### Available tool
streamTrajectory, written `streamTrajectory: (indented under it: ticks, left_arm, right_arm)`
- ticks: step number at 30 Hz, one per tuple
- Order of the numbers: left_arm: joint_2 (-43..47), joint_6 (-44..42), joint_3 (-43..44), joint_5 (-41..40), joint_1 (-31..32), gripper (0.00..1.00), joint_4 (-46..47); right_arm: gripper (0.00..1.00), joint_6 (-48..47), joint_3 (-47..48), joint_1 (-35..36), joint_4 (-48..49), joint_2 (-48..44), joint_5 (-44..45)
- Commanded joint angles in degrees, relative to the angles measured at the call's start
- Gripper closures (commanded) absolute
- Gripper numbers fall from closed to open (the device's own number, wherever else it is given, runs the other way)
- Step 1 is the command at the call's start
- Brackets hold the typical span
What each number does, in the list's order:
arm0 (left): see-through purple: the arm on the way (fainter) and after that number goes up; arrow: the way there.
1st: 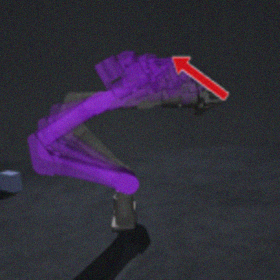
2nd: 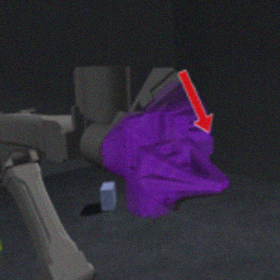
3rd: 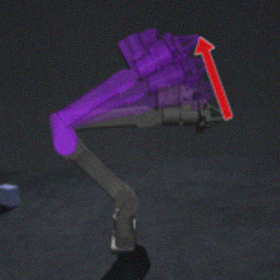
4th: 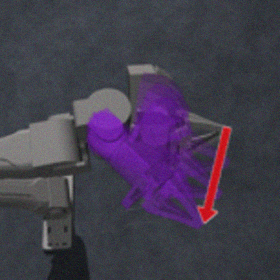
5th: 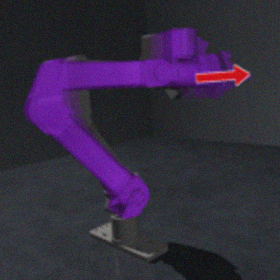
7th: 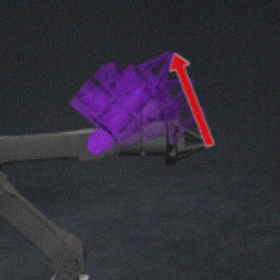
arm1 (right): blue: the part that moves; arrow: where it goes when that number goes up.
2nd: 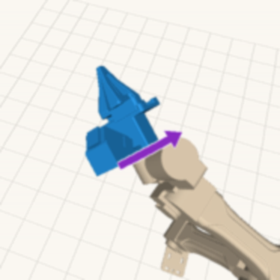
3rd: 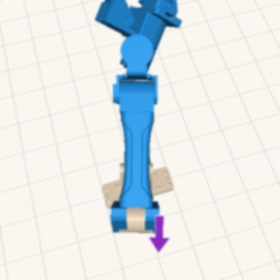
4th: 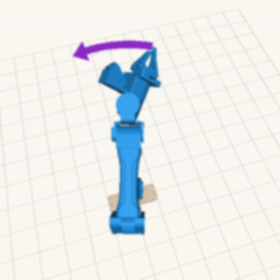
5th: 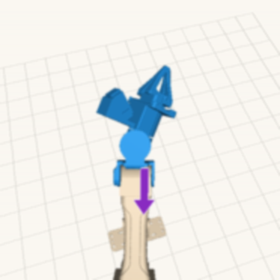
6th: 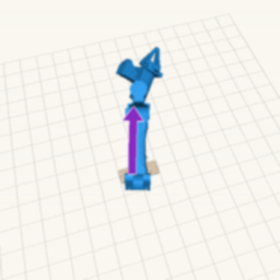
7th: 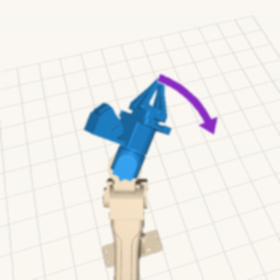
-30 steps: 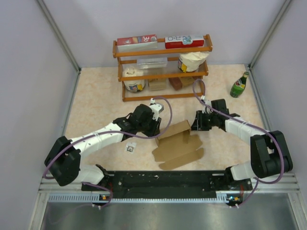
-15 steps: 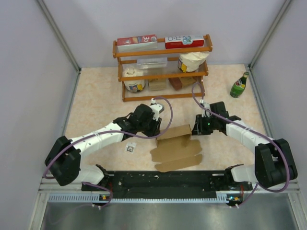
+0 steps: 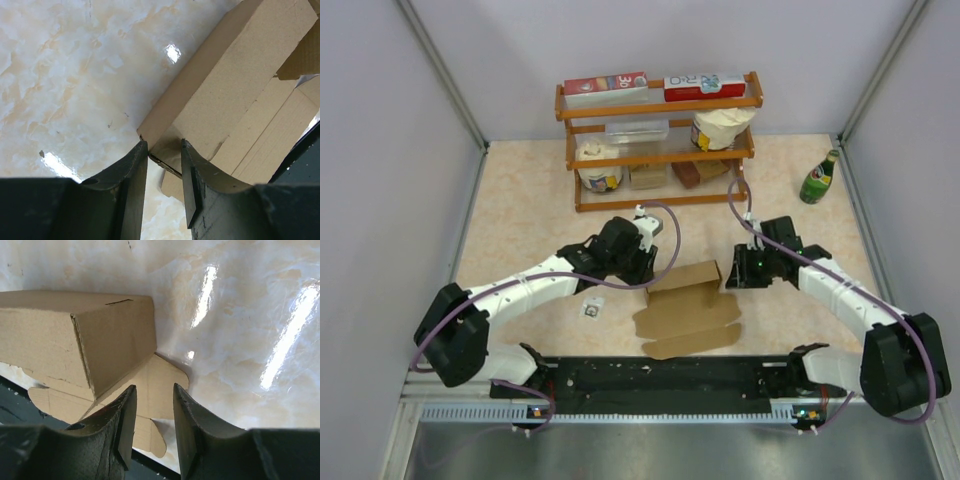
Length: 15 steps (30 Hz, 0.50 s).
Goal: Fold the paper box
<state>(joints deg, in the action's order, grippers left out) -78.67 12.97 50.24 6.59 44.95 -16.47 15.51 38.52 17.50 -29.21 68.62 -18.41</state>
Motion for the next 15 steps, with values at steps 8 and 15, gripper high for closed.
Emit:
streamTrajectory:
  ticks: [8,15]
  left_arm:
    - [-0.9,0.1,1.2,0.4,0.2,0.63,0.5]
    - [-0.8,0.0,1.2,0.1,0.2,0.63,0.5]
  right_arm:
    - [0.64,-3.0,1.7,5.3,2.7,-1.2,-0.9]
    - [0.62,-3.0,-2.6,7.5,11.2,-2.9,-1.4]
